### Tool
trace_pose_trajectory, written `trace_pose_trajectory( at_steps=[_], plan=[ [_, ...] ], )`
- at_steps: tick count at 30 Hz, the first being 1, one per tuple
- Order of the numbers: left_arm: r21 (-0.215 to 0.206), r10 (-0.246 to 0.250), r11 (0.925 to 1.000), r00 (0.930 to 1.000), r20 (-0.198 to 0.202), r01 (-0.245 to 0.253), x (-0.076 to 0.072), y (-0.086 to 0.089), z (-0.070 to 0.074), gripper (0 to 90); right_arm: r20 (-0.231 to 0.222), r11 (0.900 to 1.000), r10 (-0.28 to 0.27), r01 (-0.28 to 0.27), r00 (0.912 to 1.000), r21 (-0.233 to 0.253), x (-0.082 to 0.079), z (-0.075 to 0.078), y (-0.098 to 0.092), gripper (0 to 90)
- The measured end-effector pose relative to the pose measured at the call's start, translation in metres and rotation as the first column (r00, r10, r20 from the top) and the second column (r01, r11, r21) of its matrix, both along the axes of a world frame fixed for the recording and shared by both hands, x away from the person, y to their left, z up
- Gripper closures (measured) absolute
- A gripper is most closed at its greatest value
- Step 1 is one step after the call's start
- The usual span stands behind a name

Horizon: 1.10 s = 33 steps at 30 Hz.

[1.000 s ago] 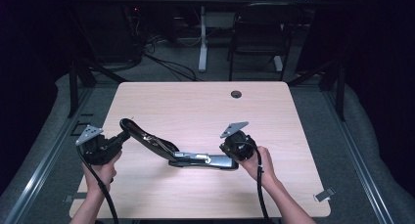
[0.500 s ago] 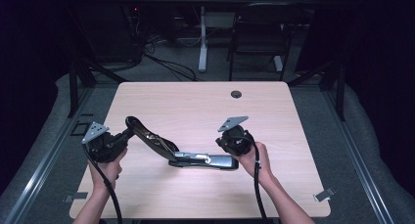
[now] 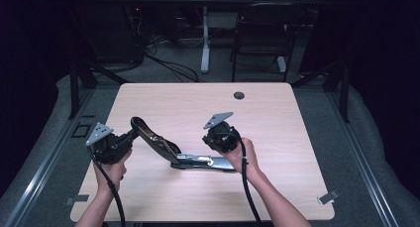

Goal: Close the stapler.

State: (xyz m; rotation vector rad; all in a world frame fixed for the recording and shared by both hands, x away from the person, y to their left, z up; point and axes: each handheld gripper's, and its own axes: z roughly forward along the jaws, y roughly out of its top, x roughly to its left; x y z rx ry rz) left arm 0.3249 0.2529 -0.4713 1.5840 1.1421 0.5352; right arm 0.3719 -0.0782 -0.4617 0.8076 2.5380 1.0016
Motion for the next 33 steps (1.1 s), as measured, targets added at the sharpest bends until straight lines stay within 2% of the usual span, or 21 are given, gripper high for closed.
trace_pose_trajectory(
  at_steps=[8, 14, 23, 28, 33],
  plan=[
    [0.014, -0.038, 0.9992, 0.9992, -0.01, 0.038, 0.0, -0.006, 0.0, 90.0, 0.01, 1.0, 0.012, -0.012, 0.9999, 0.025, 0.003, 0.006, 0.017, 87.4],
    [0.019, -0.046, 0.9987, 0.9989, 0.001, 0.046, 0.001, -0.012, -0.001, 90.0, 0.015, 0.999, 0.028, -0.029, 0.9995, 0.032, 0.004, 0.013, 0.026, 87.3],
    [0.057, -0.102, 0.9932, 0.9948, 0.002, 0.102, 0.005, -0.026, 0.0, 90.0, 0.03, 0.998, 0.05, -0.051, 0.9983, 0.048, 0.006, 0.021, 0.035, 86.9],
    [0.072, -0.108, 0.9915, 0.9941, 0.003, 0.108, 0.006, -0.029, 0.0, 90.0, 0.039, 0.996, 0.061, -0.064, 0.9973, 0.07, 0.005, 0.027, 0.042, 86.7],
    [0.074, -0.115, 0.9907, 0.9934, -0.003, 0.115, 0.008, -0.033, -0.001, 90.0, 0.052, 0.993, 0.087, -0.091, 0.9948, 0.069, 0.003, 0.034, 0.052, 86.6]
  ],
)
